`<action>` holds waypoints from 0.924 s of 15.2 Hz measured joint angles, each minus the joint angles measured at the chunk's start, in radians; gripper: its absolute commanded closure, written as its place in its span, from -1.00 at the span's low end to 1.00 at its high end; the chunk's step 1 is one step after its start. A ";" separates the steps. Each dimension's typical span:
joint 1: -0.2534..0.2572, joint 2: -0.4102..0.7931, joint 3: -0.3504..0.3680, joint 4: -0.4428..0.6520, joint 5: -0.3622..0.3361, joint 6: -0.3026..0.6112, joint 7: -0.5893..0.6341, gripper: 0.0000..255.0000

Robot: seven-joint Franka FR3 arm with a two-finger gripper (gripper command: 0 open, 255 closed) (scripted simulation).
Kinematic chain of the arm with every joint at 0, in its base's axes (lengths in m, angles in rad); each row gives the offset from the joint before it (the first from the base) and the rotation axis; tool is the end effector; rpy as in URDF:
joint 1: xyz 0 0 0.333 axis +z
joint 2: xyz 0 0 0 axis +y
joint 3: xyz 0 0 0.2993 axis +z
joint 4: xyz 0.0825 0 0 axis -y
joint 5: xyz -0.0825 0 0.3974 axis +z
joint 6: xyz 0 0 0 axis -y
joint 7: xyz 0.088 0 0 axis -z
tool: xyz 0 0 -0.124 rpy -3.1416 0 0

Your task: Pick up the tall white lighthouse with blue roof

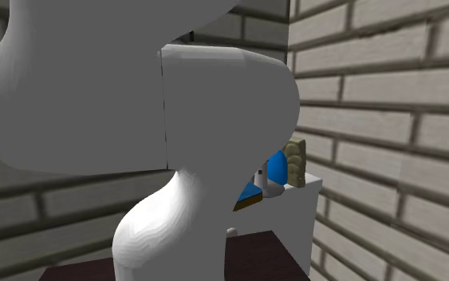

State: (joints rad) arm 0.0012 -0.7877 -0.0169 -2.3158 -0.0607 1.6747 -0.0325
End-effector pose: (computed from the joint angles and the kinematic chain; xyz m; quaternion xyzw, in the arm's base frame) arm 0.3446 -0.0137 0.5923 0.9970 0.0113 0.0726 0.0259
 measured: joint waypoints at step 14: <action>-0.083 0.130 -0.223 -0.169 -0.036 0.438 -0.106 -1.00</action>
State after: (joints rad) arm -0.0815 -0.6576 -0.2401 -2.4853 -0.0968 2.1131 -0.1388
